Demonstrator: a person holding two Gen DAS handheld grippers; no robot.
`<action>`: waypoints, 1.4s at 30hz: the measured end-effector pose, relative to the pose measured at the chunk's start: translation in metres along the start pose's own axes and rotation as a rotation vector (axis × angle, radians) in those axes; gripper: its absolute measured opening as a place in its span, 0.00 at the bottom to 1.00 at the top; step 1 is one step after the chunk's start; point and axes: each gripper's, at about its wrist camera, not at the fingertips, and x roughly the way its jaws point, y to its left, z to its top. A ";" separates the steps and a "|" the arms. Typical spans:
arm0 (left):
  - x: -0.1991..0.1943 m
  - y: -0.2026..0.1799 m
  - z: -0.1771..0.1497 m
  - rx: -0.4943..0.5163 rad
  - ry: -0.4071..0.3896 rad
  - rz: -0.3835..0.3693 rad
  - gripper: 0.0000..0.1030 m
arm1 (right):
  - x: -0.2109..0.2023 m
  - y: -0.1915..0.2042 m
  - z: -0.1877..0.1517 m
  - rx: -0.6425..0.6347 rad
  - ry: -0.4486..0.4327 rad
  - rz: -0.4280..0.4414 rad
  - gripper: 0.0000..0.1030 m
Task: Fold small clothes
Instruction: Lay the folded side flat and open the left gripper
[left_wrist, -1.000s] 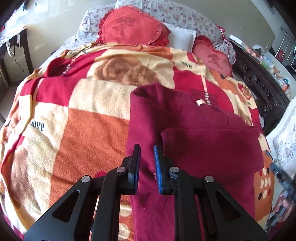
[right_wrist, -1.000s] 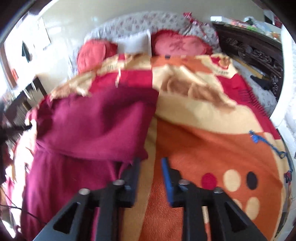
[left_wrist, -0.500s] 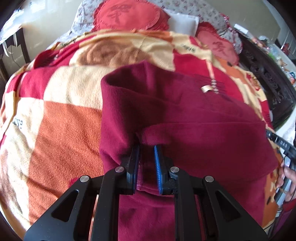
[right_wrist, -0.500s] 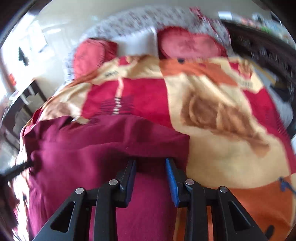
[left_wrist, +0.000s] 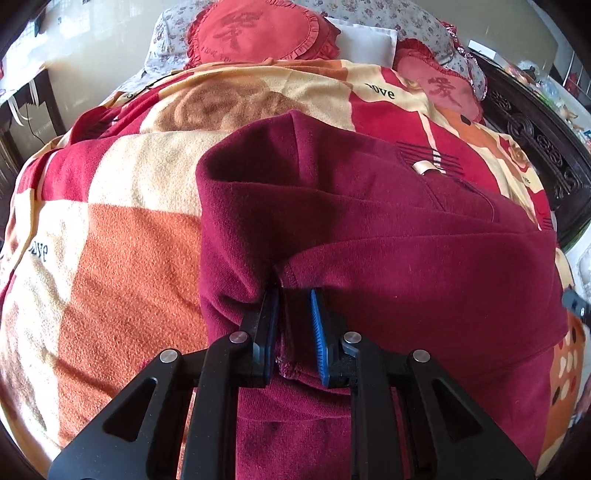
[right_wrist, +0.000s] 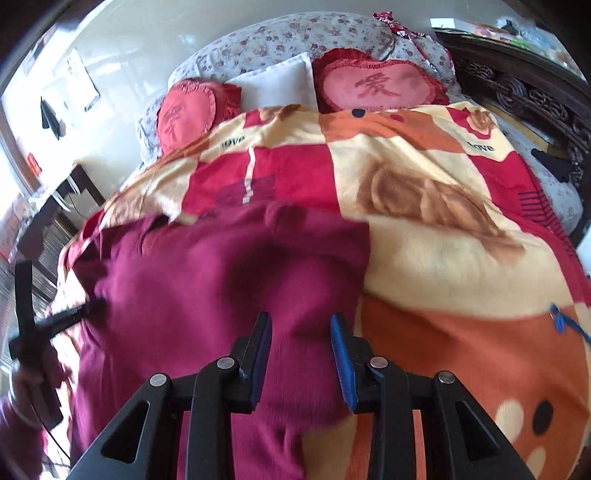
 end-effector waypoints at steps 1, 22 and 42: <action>0.000 -0.001 -0.001 0.002 -0.003 0.004 0.16 | 0.000 0.000 -0.006 -0.005 0.007 -0.006 0.30; -0.026 -0.001 -0.021 -0.008 0.000 -0.014 0.61 | -0.016 0.020 -0.010 -0.033 -0.036 -0.022 0.38; -0.001 0.004 -0.018 -0.025 0.005 0.054 0.71 | 0.065 0.007 0.058 0.102 -0.048 0.024 0.38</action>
